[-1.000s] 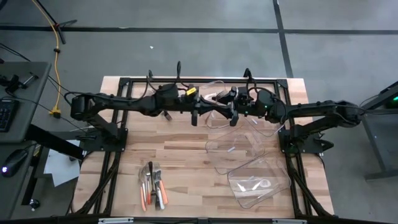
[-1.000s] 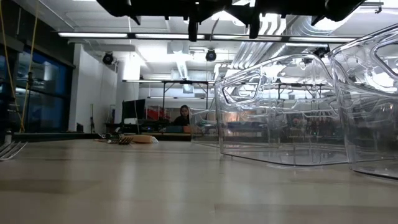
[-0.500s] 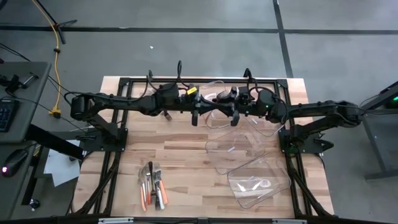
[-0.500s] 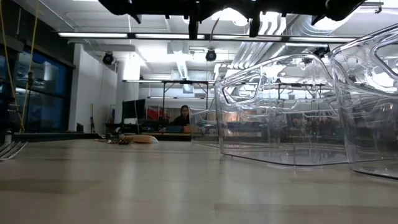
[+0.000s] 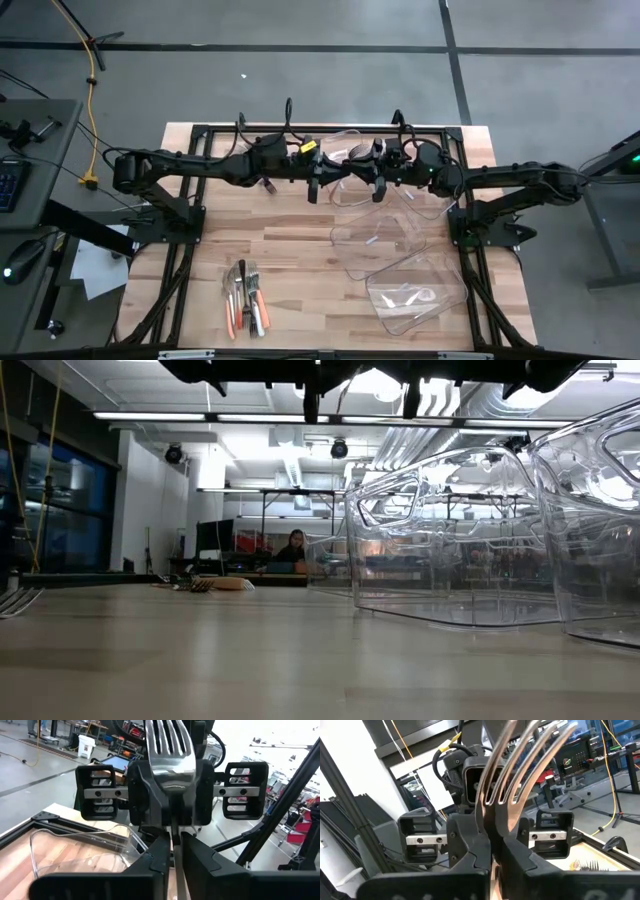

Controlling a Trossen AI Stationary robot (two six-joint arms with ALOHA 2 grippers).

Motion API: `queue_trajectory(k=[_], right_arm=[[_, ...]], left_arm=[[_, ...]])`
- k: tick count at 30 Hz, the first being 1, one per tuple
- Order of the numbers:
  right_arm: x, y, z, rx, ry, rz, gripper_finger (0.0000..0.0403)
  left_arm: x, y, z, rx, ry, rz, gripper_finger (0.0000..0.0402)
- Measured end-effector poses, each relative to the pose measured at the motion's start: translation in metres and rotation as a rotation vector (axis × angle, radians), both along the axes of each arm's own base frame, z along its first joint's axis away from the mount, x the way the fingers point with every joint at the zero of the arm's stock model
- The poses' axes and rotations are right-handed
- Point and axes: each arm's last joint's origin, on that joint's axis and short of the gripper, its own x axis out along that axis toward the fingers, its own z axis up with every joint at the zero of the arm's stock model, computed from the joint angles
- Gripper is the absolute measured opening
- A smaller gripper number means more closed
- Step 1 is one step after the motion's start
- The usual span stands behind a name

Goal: Sort silverware by color (type)
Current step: Put the orange fork into the top right transparent bin

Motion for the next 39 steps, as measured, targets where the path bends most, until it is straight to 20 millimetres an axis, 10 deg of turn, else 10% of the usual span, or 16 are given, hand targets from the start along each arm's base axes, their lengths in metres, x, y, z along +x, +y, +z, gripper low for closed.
queue_trajectory(k=[11, 22, 28, 39], right_arm=[[-0.015, -0.005, 0.009, -0.059, 0.025, 0.005, 0.0005], [-0.094, -0.016, 0.030, -0.100, 0.185, -0.159, 0.0005], [-0.134, -0.010, 0.038, -0.056, 0.524, -0.309, 0.0005], [-0.122, -0.038, 0.054, -0.037, 1.048, -0.395, 0.0005]], left_arm=[[-0.040, 0.010, 0.021, 0.148, 0.157, 0.052, 0.0120], [-0.131, 0.013, 0.063, 0.229, 0.232, 0.157, 0.0129], [-0.165, 0.005, 0.048, 0.198, 0.081, 0.291, 0.0119], [-0.177, 0.003, 0.032, 0.159, 0.023, 0.376, 0.0117]])
